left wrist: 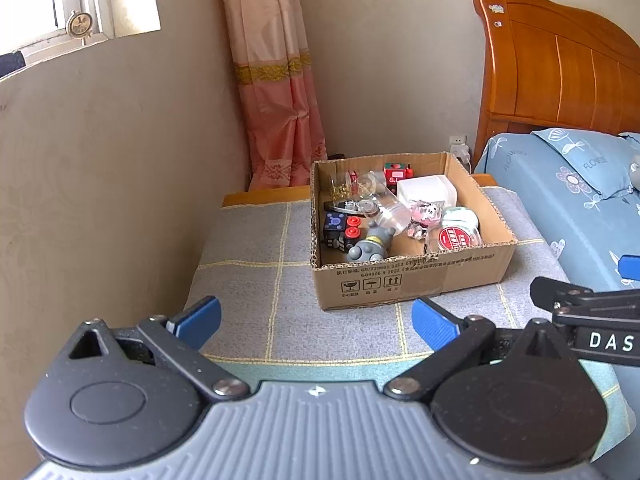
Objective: Organize rigid objects
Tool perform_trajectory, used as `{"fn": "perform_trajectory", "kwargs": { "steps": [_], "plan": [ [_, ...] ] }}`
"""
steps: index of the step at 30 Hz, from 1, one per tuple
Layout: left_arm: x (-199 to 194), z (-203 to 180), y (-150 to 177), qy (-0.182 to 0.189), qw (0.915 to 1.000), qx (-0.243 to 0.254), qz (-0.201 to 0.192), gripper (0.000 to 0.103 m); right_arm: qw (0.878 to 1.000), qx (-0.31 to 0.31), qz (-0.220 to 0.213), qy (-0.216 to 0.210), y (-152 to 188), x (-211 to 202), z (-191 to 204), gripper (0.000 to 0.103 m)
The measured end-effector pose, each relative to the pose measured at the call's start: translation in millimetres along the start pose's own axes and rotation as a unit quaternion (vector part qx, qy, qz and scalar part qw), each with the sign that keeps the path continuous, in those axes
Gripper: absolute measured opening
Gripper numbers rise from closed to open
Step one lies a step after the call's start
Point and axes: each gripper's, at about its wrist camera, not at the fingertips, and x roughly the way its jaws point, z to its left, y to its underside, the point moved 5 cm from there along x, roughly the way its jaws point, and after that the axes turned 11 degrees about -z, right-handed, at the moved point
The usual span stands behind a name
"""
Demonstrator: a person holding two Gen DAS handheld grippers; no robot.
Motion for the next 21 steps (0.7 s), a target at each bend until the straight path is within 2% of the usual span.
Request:
{"fn": "perform_trajectory", "kwargs": {
  "steps": [21],
  "plan": [
    [-0.6, -3.1, -0.3, -0.002, 1.0, 0.0, 0.002, 0.101, 1.0, -0.002, 0.001, 0.0, 1.6, 0.5, -3.8, 0.103]
  ]
}}
